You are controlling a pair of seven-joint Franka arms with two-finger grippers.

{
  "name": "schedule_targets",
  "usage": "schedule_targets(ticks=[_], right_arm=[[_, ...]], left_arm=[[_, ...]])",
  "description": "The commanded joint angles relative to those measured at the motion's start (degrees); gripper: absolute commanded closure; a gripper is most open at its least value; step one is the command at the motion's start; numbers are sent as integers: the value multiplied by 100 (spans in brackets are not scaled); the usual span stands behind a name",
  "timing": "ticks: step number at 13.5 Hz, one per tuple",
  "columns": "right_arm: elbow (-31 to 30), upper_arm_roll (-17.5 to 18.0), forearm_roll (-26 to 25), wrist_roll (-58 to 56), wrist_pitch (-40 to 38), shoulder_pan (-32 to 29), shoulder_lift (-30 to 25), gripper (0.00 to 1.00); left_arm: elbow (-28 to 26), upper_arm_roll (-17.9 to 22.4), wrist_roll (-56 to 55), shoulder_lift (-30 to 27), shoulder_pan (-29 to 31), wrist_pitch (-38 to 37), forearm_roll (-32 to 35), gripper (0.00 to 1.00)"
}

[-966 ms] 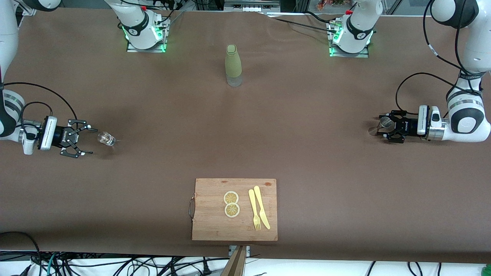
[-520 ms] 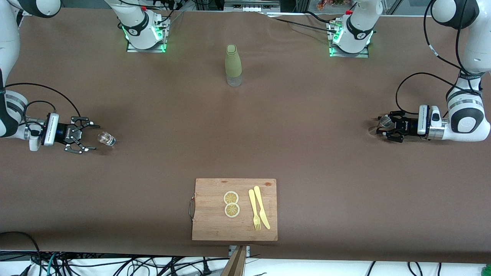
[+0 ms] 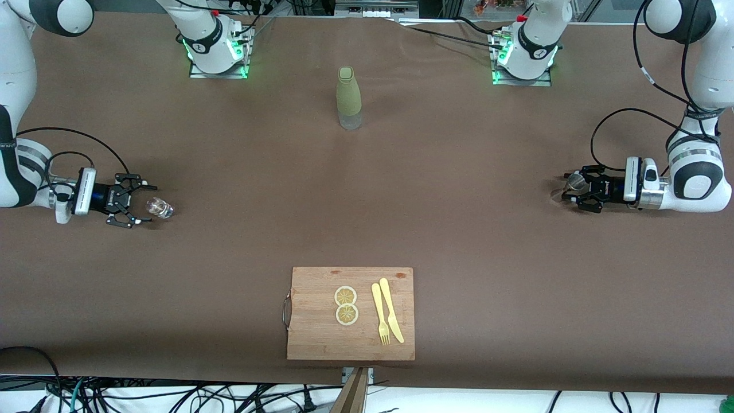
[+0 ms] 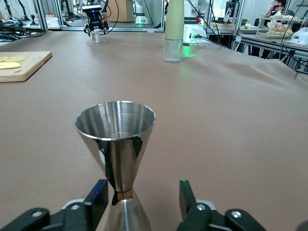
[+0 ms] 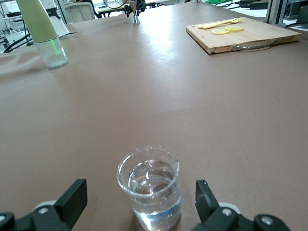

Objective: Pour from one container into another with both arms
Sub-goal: 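Close the right gripper on the beaker while the left gripper grasps the jigger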

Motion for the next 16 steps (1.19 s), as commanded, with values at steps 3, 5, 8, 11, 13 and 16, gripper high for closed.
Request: schedule_targets(ticks=[3,5,8,11,13,16], right_arm=[[65,9,520,-350,-93,-56,266,0],[74,9,556,-350,-93,-56,319,0],[74,9,784,-464,-93,-38,415,0],[83,35,881,-464,-93,-21,451,0],[83,53,978,-464,-93,6,486,0],[91,71,1127,-464,-93,58,538,0]], left_arm=[[91,18,650,92,49,-144,-199,45],[91,18,658,93,49,-136,-199,66],[100,18,667,92,49,-135,-199,96],[109,18,667,92,58,-144,-208,100],[152,18,667,101,58,-162,-208,100],[179,-8,571,58,40,-241,-182,100]])
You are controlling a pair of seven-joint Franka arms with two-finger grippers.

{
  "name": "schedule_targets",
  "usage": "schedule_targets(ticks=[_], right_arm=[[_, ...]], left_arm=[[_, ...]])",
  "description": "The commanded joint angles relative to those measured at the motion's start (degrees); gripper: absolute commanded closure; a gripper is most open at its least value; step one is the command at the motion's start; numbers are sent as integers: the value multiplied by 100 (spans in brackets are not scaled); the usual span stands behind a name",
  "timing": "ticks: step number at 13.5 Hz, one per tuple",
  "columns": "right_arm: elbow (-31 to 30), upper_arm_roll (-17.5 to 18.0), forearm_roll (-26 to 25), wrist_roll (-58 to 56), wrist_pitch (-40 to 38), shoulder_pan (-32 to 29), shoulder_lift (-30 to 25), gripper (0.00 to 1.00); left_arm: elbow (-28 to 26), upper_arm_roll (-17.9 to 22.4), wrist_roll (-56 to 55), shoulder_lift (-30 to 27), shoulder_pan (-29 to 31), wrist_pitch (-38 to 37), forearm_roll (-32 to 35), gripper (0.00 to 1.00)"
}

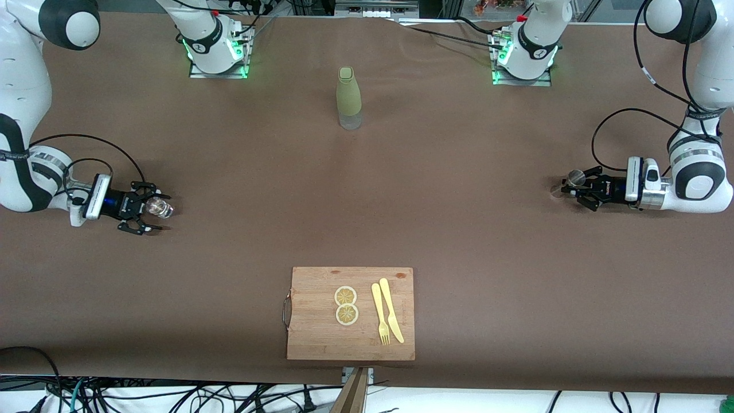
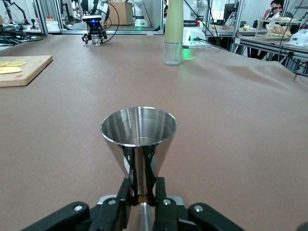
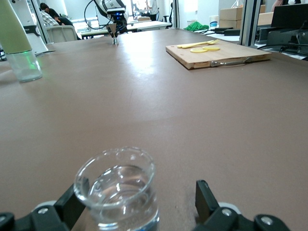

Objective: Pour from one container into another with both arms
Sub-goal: 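Close the right gripper on the beaker while the left gripper grasps the jigger, then carry the steel jigger with the left gripper toward the right gripper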

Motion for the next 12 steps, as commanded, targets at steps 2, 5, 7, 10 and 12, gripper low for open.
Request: schedule_targets(ticks=[2,5,7,10,12], right_arm=[[93,4,207,-72,-92,75,144,0],[94,4,207,-72,-92,93,188,0],[94,4,207,-90,-92,93,223,1],[94,4,207,-186,-100,102,232,15],[94,4,207,-195,-109,119,232,34]], left_arm=[[237,-148,387,47,-12,-169,-89,100],[343,-542,97,-31,-30,-239,-106,100],[404,-728,52,-102,-326,-187,-106,100],[510,-807,-708,-102,-863,-108,-255,100],[510,-1000,-1360,-102,-1101,190,-466,100]])
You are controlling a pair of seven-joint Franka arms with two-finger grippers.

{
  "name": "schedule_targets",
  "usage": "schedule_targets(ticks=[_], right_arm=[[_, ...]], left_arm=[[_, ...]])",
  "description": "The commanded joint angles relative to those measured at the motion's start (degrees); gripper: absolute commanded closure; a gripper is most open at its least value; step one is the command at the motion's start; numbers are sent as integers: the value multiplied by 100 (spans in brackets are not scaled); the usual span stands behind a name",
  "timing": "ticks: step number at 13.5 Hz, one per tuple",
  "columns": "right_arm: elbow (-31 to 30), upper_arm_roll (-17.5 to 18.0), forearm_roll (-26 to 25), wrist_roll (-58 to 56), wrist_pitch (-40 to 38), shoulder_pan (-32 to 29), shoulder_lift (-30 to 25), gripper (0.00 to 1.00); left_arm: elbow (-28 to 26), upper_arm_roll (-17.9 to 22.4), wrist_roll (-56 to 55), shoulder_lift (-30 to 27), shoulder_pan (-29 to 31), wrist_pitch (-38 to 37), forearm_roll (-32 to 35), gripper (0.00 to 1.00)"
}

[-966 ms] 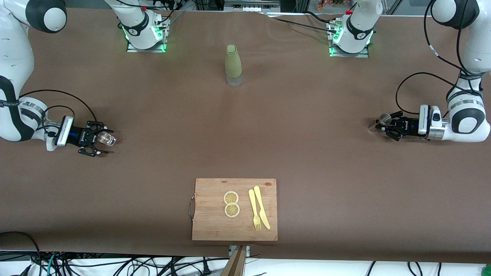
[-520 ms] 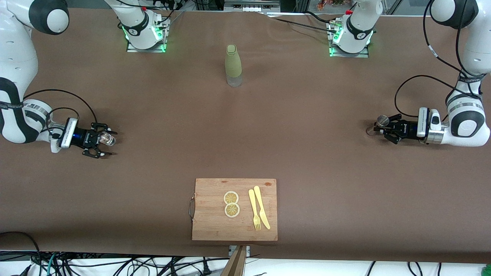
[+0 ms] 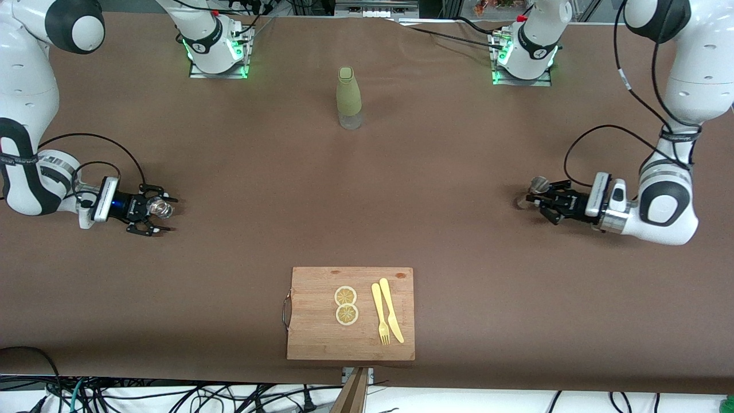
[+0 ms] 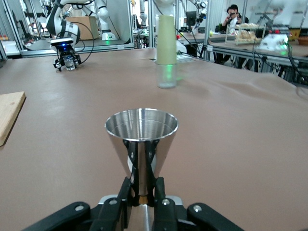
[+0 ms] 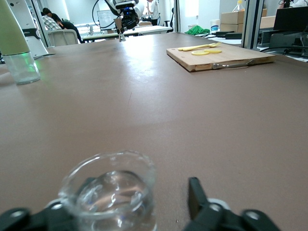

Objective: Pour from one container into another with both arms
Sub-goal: 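Carry the steel jigger with the left gripper toward the right gripper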

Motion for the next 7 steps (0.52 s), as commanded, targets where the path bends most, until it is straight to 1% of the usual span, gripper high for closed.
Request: schedule_targets(ticks=[1,2,3,4,5,7], right_arm=[[72,-8,84,-118,-94,30,118,39],[72,-8,84,-119,-94,39,127,40],[72,-8,84,-119,-85,39,127,43],[72,-8,84,-119,-85,57,127,46],[72,-8,84,-110,-85,74,136,47],[81,-8,84,-101,-85,83,136,51]], left_arm=[[4,-136,-872,-82,-361,190,-407,100],[4,-224,-1076,-109,-545,217,-496,100],[4,-320,-1156,-118,-747,330,-627,100],[-4,-373,-1357,-109,-949,453,-959,100],[-22,-383,-1490,-65,-1212,611,-1328,100],[-48,-383,-1569,31,-1748,1032,-2136,100]])
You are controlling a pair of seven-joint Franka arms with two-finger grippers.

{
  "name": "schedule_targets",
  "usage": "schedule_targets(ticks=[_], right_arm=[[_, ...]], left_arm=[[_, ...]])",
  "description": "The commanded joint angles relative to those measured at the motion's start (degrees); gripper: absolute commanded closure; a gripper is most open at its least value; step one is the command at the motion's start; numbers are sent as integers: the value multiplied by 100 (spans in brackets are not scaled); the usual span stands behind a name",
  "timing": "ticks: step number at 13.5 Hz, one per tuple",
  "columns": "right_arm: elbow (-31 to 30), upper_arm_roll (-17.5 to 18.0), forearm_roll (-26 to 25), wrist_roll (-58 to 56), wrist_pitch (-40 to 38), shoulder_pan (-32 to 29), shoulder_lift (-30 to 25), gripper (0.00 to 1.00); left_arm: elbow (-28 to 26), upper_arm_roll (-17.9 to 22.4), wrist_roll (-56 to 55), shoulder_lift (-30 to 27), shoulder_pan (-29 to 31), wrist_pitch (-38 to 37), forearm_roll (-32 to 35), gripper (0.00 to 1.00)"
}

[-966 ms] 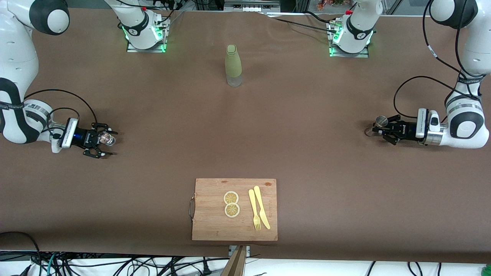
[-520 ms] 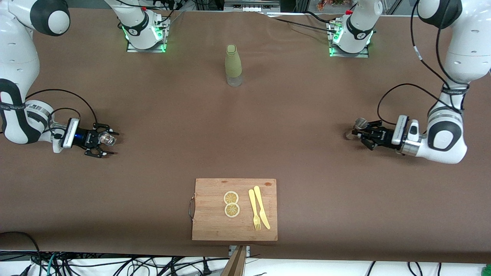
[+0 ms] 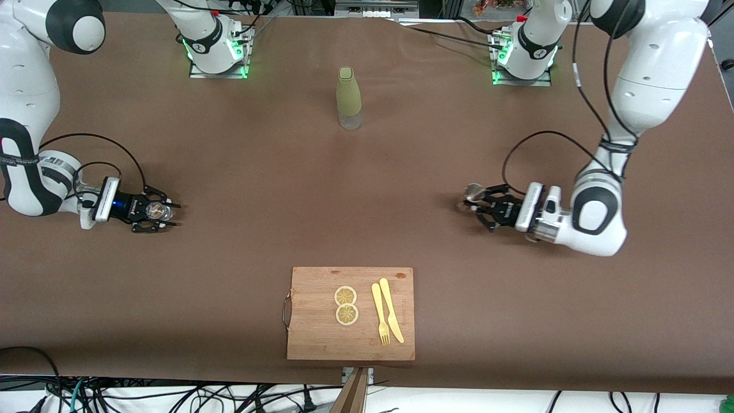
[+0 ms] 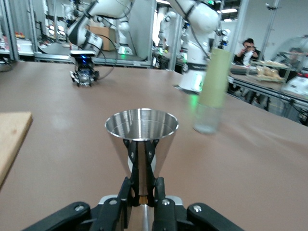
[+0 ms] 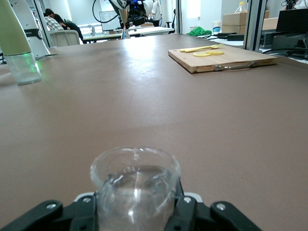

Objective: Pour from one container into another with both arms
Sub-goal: 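Carry the steel jigger with the left gripper toward the right gripper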

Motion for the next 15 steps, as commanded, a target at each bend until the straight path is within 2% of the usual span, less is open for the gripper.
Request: schedule_targets(ticks=[1,3,11,13,15], right_arm=[[80,-18,81,-80,-67,55,120,53],[124,-18,81,-19,-76,98,129,55],[133,-18,327,-1,-76,257,120,77],[194,35,327,-10,-85,266,111,82],[299,61,327,25,-137,266,102,82]], left_arm=[[-83,42,-249,40,-657,461,-956,100],[-83,42,-504,40,-1123,892,-1511,100],[92,42,-908,197,-2592,2755,-3085,100],[329,51,-1041,321,-2943,3168,-3227,100],[444,59,-1242,374,-3269,3678,-3332,100]])
